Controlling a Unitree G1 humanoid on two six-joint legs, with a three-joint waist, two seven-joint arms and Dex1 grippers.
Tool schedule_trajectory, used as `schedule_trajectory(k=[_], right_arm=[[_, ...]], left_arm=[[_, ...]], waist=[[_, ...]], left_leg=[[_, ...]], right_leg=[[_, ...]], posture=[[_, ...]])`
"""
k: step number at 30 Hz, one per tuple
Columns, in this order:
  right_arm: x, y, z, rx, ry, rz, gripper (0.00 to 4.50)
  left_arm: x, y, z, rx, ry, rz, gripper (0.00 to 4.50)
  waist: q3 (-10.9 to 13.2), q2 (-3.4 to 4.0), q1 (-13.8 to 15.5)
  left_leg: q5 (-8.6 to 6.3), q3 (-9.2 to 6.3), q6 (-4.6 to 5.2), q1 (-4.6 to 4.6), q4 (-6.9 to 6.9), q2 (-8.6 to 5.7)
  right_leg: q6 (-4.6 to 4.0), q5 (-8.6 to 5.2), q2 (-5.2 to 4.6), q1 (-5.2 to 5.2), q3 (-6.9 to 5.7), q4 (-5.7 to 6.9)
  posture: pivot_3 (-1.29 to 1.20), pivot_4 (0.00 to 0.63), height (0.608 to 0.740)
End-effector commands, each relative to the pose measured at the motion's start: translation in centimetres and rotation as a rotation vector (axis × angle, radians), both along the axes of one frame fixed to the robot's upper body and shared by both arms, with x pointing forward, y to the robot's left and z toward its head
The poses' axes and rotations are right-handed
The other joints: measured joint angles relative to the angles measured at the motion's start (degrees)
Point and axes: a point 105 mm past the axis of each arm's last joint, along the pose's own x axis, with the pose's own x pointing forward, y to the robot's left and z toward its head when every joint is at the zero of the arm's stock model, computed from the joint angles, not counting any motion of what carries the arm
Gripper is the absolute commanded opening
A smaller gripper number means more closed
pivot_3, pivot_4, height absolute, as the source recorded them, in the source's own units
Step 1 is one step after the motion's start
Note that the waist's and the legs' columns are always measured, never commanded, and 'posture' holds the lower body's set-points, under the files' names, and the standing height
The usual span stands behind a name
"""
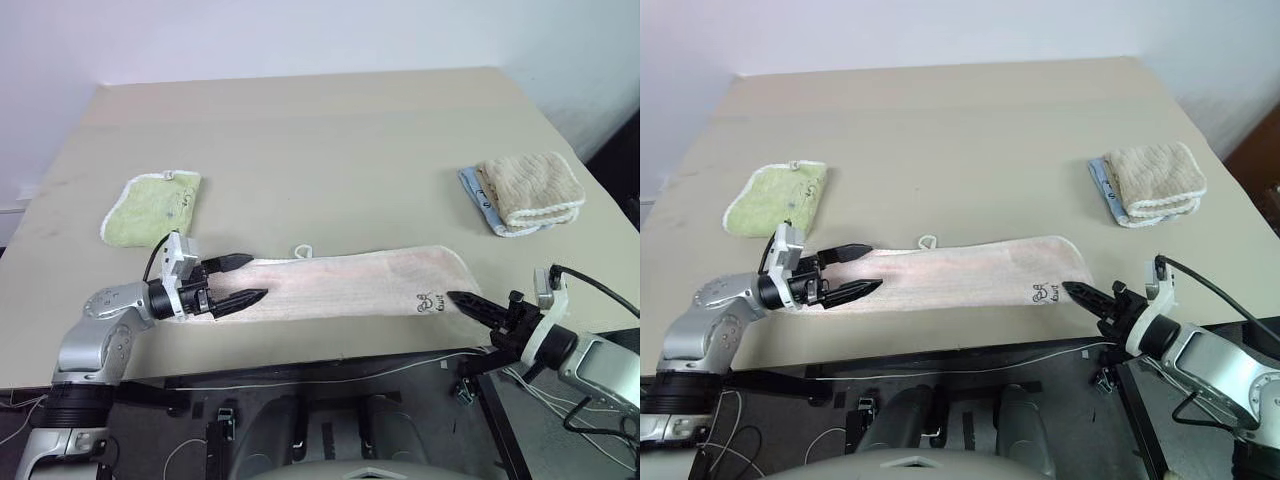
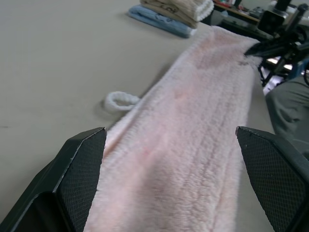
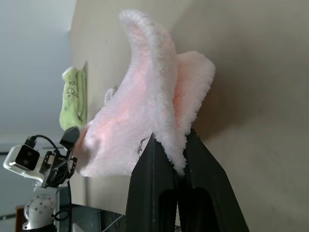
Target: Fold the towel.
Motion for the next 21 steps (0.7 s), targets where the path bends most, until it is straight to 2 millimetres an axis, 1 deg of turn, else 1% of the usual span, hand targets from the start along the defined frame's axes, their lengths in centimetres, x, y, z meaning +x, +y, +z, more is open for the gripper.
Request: schedule_trajectory(k=[1, 3, 6, 11, 15, 21], right_arm=[[0.1, -0.8, 2.0, -0.016, -0.075, -0.016, 0.03], [0.2, -1.8, 2.7, -0.038, -0.091, -0.029, 0.03], [0.2, -2.5, 3.5, -0.066, -0.11, -0.016, 0.03], [-0.1, -3.8, 3.9, -0.106, -0.077, 0.027, 0.03], [0.3, -2.7, 4.7, -0.202, -0.141, 0.125, 0.03], [0.9, -0.2, 6.2, -0.312, -0.303, 0.245, 0.03]], left_arm=[[0.7, 0.9, 1.7, 0.002, -0.053, 0.045, 4.5], [0.9, 0.9, 1.9, 0.004, -0.053, 0.052, 4.5], [1.0, 0.8, 2.3, -0.002, -0.055, 0.06, 4.5], [1.2, 0.4, 3.0, -0.011, -0.065, 0.061, 4.5], [1.1, 0.0, 3.4, -0.008, -0.071, 0.054, 4.5], [1.0, -0.5, 3.8, -0.007, -0.077, 0.054, 4.5]], waist=[[0.0, 0.0, 0.0], [0.0, 0.0, 0.0], [0.0, 0.0, 0.1], [0.0, 0.0, 0.1], [0.0, 0.0, 0.0], [0.0, 0.0, 0.1]], left_leg=[[-0.01, 0.0, 0.02, -0.04, 0.03, 0.0], [-0.03, 0.0, 0.07, -0.07, 0.06, 0.0], [-0.03, 0.0, 0.09, -0.1, 0.07, -0.01], [-0.02, 0.0, 0.11, -0.12, 0.08, 0.0], [-0.02, 0.0, 0.13, -0.14, 0.12, 0.0], [-0.02, 0.0, 0.13, -0.16, 0.15, 0.0]], right_leg=[[0.0, 0.0, 0.0, -0.01, -0.01, -0.02], [0.0, 0.01, 0.0, -0.02, -0.01, -0.05], [0.01, 0.02, 0.0, -0.02, -0.02, -0.09], [0.01, 0.02, -0.01, -0.02, -0.04, -0.1], [0.01, 0.02, -0.02, -0.02, -0.05, -0.1], [0.03, 0.03, -0.01, -0.03, -0.08, -0.1]], posture=[[0.0, 0.15, 0.74], [0.0, 0.15, 0.74], [0.0, 0.15, 0.74], [0.0, 0.15, 0.74], [0.0, 0.15, 0.74], [0.0, 0.15, 0.74]])
